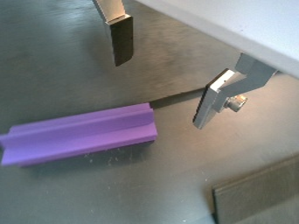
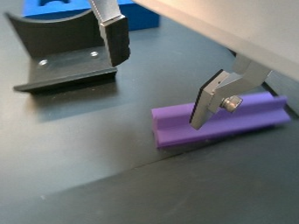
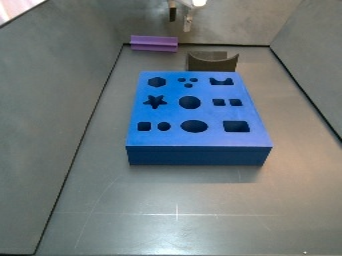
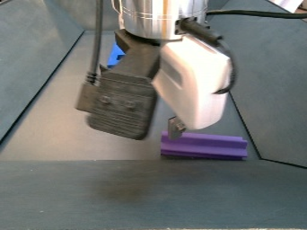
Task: Pick up the star object. Move up. Place the star object on the fixture. Regrasp the star object. Move to above the board. Insert the star object.
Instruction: Pick up the star object.
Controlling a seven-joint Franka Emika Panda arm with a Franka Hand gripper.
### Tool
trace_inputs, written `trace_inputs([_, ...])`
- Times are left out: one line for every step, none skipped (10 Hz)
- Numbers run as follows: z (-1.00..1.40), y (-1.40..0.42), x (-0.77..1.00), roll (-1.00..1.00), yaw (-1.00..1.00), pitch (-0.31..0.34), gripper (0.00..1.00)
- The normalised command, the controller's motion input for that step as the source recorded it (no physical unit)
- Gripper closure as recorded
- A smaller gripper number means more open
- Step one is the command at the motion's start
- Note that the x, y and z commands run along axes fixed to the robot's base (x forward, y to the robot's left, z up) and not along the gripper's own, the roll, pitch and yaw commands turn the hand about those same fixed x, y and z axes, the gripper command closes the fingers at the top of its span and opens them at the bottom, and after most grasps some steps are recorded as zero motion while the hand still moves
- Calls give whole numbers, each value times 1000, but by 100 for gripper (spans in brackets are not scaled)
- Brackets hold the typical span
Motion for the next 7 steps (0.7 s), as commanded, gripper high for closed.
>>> trace_inputs([-86,86,71,-230,-691,-241,0])
trace_inputs([-154,160,0,-284,-523,-260,0])
trace_inputs([-231,271,-283,-300,-349,-271,0])
trace_inputs([-303,457,-740,-239,-117,-249,0])
trace_inputs([-446,340,-789,-237,-23,-310,0])
trace_inputs([-549,103,-480,-223,-146,-233,0])
trace_inputs([-463,-3,-269,-174,-374,-180,0])
